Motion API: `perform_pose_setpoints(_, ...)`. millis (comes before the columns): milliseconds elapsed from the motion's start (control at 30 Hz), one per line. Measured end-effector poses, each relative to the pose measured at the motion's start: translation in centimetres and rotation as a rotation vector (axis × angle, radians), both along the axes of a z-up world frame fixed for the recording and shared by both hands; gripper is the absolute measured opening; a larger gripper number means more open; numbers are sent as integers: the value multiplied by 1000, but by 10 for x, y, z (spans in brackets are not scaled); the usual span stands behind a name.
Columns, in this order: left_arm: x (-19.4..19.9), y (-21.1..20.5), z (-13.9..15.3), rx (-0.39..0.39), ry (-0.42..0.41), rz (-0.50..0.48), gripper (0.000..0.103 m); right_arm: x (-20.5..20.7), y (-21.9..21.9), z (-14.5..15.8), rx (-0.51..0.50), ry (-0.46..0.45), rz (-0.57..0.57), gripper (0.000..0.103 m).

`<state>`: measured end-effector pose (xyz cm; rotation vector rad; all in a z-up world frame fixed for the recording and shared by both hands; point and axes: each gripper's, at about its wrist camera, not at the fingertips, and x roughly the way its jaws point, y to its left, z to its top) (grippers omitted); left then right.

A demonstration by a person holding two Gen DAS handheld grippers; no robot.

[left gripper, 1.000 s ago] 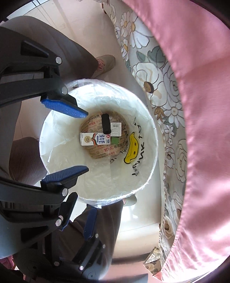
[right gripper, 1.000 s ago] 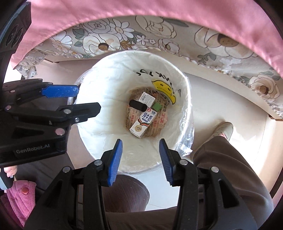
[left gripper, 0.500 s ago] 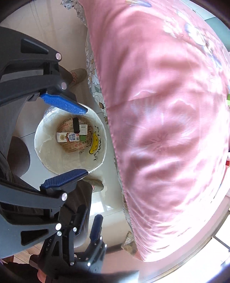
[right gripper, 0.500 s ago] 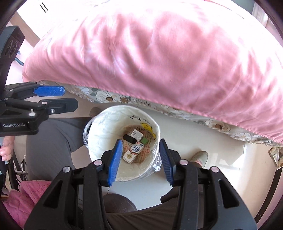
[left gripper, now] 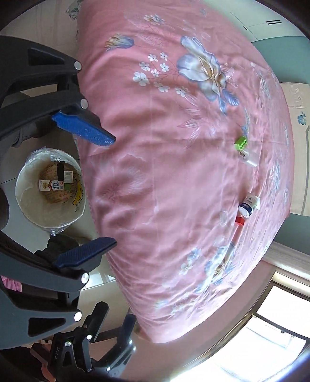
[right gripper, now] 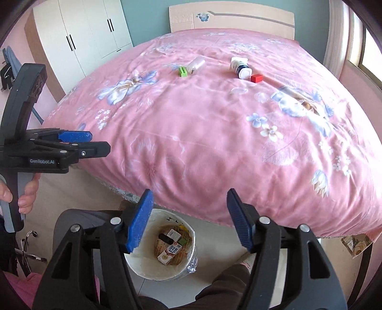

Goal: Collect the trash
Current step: 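Move both open tools up from the bin back toward the bed, then grasp the clear plastic cup with the left tool while the right tool grasps the white yogurt cup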

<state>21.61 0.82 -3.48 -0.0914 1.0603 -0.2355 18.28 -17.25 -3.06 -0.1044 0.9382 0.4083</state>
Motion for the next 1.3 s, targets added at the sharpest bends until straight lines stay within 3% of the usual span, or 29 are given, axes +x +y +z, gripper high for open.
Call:
perform_pose_setpoints(333,74,13,32,34,-69,95,87,62,-10,48,4,-121,-20,71)
perform_pose_setpoints(667,166,5,48,135,-114,58,87,148,-6,72,-12,-171,-18,72)
perform_pose_setpoints(967,245,-7,23,229,-92,14,87,246,7,56,-81,-181,-15,73)
perform_pose_setpoints(1300,333,-8,-32,307,-8,6,87,368,19,2,-143,-78,6,73)
